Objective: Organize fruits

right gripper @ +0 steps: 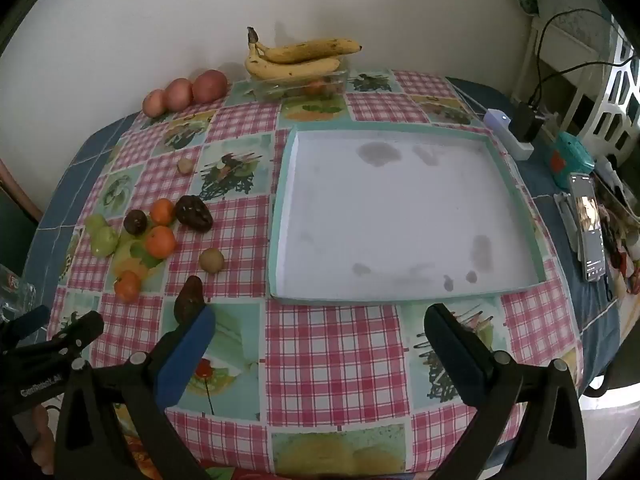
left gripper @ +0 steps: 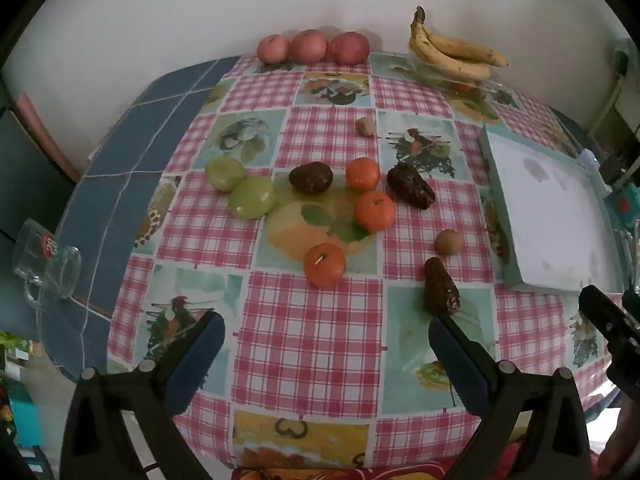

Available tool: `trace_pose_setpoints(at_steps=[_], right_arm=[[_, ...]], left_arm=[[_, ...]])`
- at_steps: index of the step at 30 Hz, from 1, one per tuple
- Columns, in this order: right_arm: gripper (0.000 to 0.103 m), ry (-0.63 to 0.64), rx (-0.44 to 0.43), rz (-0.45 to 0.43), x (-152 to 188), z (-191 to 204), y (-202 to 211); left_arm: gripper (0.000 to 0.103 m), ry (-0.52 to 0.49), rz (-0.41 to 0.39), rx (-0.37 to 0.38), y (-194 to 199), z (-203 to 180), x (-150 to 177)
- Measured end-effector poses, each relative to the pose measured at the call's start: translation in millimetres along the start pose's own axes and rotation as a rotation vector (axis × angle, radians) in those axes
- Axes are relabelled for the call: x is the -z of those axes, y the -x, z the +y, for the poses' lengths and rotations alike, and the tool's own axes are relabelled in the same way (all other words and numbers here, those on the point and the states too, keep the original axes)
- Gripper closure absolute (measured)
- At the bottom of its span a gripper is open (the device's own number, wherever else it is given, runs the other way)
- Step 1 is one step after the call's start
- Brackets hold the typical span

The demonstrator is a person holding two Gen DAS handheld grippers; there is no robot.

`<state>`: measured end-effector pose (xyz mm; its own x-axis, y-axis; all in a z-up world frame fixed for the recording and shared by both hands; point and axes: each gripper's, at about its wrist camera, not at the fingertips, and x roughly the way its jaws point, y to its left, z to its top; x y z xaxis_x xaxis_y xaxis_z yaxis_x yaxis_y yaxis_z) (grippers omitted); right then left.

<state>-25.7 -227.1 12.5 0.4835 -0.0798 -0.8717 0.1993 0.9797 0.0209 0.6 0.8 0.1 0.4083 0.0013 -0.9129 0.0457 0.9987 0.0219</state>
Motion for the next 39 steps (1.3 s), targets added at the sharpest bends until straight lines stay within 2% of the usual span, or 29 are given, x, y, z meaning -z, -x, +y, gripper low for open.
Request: trace_pose_setpoints(at_steps=[15, 39], right_arm=[[0.0, 0.003, 0.007, -0.015, -1, -1, 3], [0.0, 0.02, 0.01, 0.009, -1, 3, -3]], left_arm=[[0.0, 0.009, -0.005, 0.002, 1, -2, 0], [0.0, 0.065, -0.038, 0.003, 12, 5, -3]])
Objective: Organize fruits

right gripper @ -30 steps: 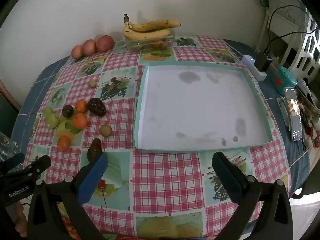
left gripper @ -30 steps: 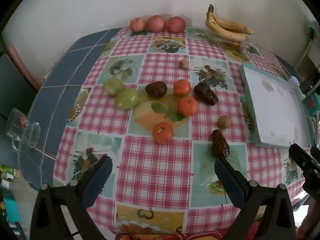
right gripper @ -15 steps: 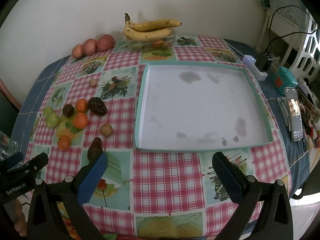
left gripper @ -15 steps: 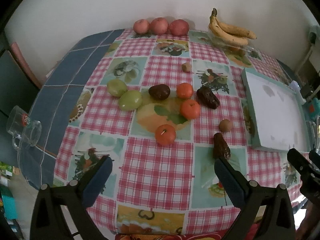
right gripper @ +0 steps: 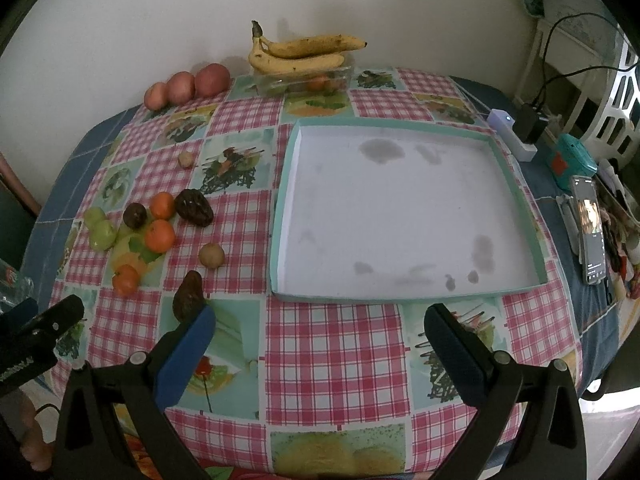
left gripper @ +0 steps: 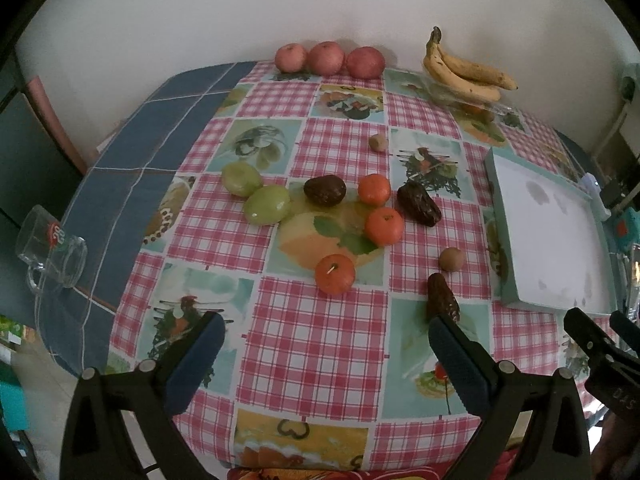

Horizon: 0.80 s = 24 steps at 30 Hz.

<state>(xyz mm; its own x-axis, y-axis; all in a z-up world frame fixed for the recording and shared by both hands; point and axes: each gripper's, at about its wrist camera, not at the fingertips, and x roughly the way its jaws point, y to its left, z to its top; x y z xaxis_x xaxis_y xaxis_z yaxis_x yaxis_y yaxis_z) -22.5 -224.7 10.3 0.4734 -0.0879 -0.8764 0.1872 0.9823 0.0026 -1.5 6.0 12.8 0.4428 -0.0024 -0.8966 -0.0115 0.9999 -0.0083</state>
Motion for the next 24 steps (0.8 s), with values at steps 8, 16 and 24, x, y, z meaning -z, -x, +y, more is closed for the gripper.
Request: trace_pose_setpoints(at_steps=[8, 16, 24], right_arm=[[0.0, 0.006, 0.004, -0.004, -0.1, 0.7, 0.5], [0.0, 0.008, 0.004, -0.004, 0.0, 1.0, 0.4], [0.0, 0.007, 0.004, -0.004, 0.0, 1.4, 0.5]], left_arm=[[0.0, 0.0, -0.007, -0.001, 0.0, 2.5, 0.7], [0.0, 0.006, -0.012, 0.005, 1.2, 3.1, -0.2], [0.0, 0.003, -0.014, 0.001, -1.0, 3.6, -3.1]])
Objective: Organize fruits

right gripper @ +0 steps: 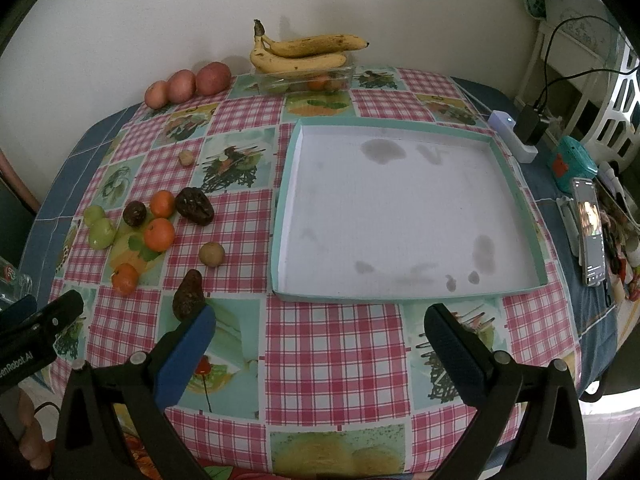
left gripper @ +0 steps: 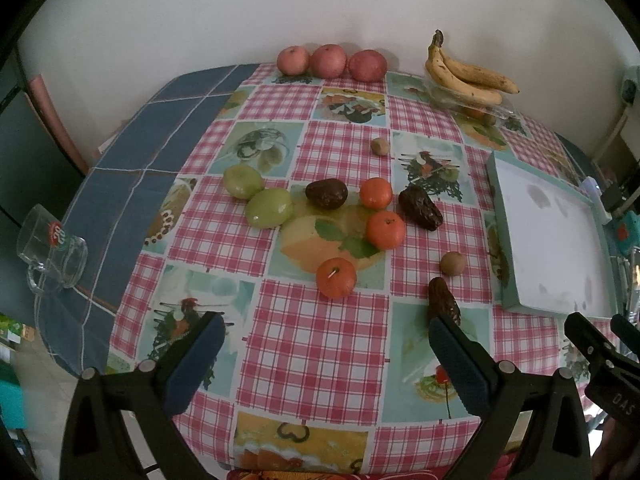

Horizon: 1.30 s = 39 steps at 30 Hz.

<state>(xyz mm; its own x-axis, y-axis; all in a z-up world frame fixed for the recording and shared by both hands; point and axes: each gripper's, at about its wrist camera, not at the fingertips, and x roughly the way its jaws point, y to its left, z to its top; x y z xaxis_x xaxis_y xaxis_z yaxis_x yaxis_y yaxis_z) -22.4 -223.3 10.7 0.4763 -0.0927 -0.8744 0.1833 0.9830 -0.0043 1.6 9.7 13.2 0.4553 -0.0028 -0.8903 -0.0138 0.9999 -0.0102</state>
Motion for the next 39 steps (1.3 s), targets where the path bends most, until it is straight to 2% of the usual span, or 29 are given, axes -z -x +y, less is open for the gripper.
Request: trace_pose_setpoints(at_steps=[39], right_arm=[[0.0, 0.001, -0.006, 0.001, -0.3, 1.0, -0.3]], left_arm=[[0.0, 0.012, 0.006, 0.013, -0.7, 6.6, 0.4]])
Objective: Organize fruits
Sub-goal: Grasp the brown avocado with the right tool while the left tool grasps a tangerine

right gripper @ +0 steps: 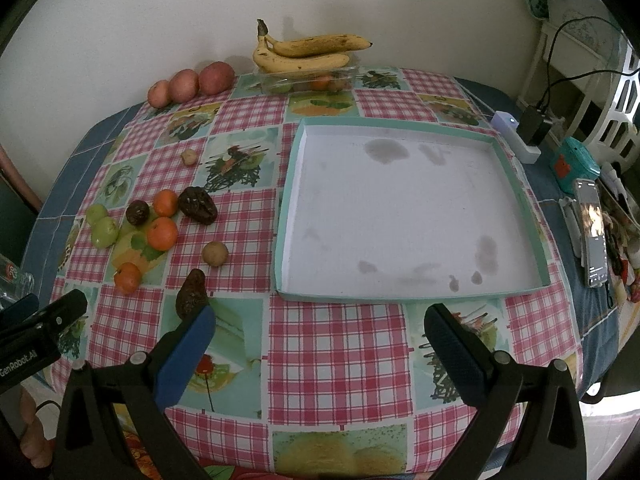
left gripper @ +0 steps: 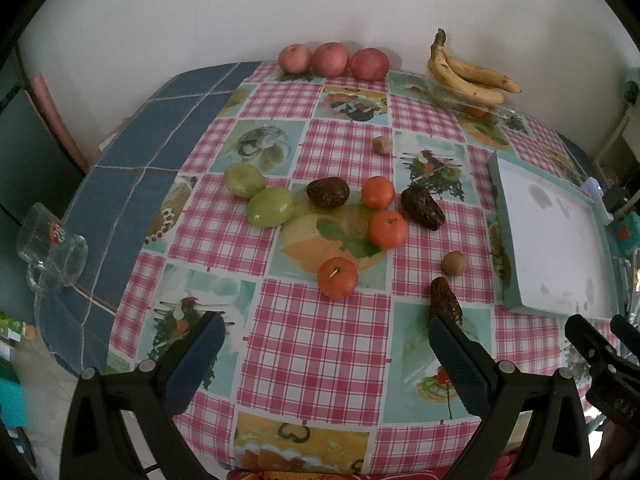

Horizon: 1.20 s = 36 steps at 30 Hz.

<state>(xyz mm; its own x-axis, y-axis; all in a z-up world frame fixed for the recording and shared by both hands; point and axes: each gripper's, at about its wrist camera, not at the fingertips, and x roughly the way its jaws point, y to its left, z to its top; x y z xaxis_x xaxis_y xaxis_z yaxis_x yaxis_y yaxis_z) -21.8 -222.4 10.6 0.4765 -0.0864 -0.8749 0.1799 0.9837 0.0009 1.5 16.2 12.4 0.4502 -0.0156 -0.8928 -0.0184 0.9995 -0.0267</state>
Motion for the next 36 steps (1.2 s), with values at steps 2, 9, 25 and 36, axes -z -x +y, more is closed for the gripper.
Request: trace_pose_setpoints(at_steps=[2, 9, 25, 36], right_arm=[[0.0, 0.005, -0.016, -0.002, 0, 4, 0], [0.0, 0.066, -0.115, 0.009, -8, 24, -6], [0.023, 0.132, -0.227, 0.205, -32, 72, -55], [0.037, 0.134, -0.242, 0.294, -21, 92, -84]], left_arm=[[0.0, 0.01, -0.002, 0.022, -3, 3, -3], [0.0, 0.125, 0.099, 0.209, -32, 24, -21], [0.0, 0.021, 0.236, 0.157, -75, 27, -49], [0.03, 0.0, 0.346, 0.145, -112, 14, -45]])
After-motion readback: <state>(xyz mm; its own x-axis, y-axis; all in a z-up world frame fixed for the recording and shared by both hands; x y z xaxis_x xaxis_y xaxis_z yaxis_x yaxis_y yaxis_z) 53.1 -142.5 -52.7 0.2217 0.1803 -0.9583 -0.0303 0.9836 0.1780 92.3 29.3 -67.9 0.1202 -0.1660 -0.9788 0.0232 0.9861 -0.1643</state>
